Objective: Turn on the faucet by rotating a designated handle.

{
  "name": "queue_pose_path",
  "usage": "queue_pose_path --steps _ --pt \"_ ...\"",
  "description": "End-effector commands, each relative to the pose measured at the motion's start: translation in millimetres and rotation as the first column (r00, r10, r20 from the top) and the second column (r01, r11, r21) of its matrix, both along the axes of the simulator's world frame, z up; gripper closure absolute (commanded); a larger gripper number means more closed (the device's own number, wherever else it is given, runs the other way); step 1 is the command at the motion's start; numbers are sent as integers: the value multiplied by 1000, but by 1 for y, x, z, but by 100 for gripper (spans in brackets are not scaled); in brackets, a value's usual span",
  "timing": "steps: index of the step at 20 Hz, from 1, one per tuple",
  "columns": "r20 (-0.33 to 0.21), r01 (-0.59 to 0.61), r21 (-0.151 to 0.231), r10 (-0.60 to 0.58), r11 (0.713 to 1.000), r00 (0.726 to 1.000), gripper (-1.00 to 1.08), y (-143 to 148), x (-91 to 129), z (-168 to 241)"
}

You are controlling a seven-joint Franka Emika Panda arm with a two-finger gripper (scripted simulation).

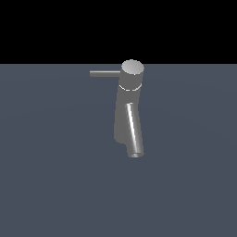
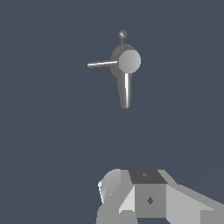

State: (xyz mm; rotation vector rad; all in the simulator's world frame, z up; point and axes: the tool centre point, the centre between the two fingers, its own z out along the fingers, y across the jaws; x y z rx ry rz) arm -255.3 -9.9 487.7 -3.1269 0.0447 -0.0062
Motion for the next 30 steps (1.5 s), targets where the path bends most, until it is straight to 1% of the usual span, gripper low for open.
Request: queue_pose_path --steps 1,6,10,14,18,21,23,26,30 --pt "0 0 0 0 1000 1000 108 0 0 0" --pt "5 18 6 -18 1000 1000 108 2 1 -3" --pt "16 57 19 -57 998 998 108 5 3 -10" --pt "32 119 41 -120 992 992 108 11 8 -21" --pt "52 201 72 -205 977 977 108 19 14 -36" --pt "67 273 101 -280 957 958 108 25 21 -48" --pt "77 323 123 -334 938 939 108 30 27 -57" --pt "90 395 156 -411 905 907 108 36 36 -70" --pt "102 480 198 -505 854 857 108 44 48 -86"
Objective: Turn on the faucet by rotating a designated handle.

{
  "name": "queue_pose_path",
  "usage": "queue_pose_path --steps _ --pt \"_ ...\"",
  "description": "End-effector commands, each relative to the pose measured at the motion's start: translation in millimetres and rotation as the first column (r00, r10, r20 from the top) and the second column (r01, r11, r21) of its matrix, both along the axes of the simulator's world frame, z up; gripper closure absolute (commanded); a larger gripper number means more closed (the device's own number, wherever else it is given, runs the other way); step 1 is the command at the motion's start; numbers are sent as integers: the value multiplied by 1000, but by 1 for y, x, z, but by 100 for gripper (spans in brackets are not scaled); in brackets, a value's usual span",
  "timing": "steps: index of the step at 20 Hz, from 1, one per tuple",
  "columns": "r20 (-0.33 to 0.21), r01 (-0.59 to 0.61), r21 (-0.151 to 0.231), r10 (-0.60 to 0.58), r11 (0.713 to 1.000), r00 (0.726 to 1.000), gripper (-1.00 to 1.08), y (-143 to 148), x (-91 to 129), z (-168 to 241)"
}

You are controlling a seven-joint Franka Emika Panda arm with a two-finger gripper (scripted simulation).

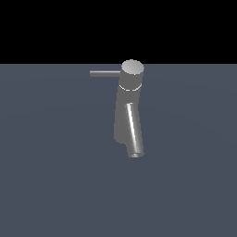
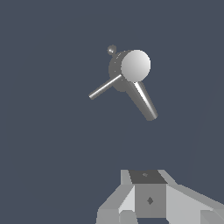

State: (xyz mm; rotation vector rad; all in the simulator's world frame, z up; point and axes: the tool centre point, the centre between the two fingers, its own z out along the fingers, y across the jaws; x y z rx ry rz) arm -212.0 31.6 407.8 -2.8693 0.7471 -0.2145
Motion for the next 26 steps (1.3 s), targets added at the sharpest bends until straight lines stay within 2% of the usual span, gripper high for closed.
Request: queue_pose_path --steps 1,7,13,20,26 --pt "19 65 22 -66 998 998 108 5 8 -10" --pt "55 206 74 -210 976 976 108 14 28 -31" --pt "83 332 127 -343 935 936 108 21 50 -49" --pt "105 463 191 -487 865 867 108 27 77 -69" --pt "116 564 248 -602 788 790 108 29 101 -85"
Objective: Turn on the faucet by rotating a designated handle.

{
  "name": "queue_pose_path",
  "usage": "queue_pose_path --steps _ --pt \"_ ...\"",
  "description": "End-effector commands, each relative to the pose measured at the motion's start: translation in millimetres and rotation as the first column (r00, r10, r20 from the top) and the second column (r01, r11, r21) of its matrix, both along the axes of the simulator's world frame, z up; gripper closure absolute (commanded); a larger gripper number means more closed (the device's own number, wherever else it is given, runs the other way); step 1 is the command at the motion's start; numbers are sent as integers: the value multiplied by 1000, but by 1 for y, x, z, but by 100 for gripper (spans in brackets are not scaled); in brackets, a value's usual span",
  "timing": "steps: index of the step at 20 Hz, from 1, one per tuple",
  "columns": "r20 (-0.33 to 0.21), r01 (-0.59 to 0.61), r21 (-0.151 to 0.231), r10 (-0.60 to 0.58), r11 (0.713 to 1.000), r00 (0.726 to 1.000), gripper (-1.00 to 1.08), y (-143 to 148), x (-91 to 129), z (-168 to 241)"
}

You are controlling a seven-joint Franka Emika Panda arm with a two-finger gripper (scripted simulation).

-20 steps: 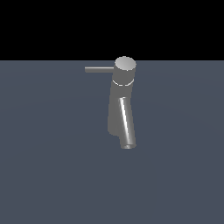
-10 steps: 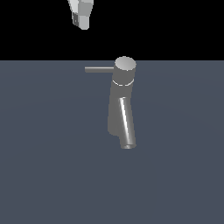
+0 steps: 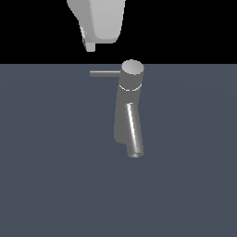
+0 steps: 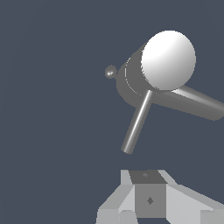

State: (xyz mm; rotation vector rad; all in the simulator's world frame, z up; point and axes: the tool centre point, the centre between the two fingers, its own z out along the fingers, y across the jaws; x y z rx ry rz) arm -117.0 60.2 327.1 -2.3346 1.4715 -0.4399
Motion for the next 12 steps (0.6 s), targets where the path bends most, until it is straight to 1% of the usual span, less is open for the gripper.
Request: queue_pose_path --steps 1,7,12 --pt "18 57 20 -57 998 998 108 1 11 -6" --pt "52 181 66 -184 981 982 108 0 36 -20" --pt "70 256 97 -263 962 962 108 -3 52 -28"
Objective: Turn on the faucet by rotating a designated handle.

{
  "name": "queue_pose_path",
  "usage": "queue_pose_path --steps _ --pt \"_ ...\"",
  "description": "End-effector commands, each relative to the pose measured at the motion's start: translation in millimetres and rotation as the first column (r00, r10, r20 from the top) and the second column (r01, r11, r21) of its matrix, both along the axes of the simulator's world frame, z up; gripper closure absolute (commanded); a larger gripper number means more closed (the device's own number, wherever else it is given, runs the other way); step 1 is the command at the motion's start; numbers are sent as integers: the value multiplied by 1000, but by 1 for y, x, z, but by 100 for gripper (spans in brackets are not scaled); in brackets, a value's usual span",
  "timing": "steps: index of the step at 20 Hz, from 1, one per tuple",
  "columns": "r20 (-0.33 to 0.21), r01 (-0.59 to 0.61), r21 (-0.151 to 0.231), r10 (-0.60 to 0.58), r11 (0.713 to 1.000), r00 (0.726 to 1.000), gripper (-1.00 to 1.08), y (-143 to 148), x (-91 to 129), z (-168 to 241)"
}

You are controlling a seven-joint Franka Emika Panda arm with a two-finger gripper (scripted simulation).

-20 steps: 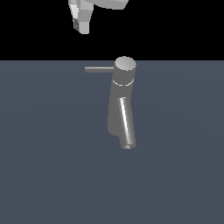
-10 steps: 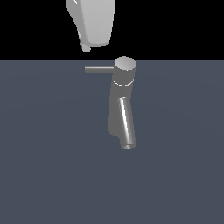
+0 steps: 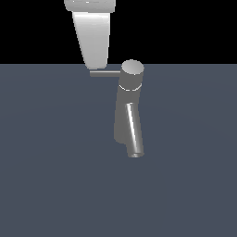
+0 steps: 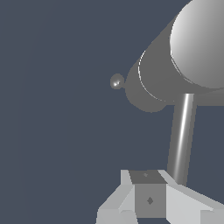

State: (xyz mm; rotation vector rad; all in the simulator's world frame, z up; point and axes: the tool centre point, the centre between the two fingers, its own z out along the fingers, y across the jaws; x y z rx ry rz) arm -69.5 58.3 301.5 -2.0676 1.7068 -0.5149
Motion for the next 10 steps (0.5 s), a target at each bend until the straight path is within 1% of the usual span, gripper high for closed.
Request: queue_pose_path --steps 1,5,10 --pt "12 36 13 -37 999 999 108 -1 8 -3" --pt "23 76 25 -77 997 997 108 -3 16 -7" --pt "30 103 33 -104 994 994 108 -5 21 -9"
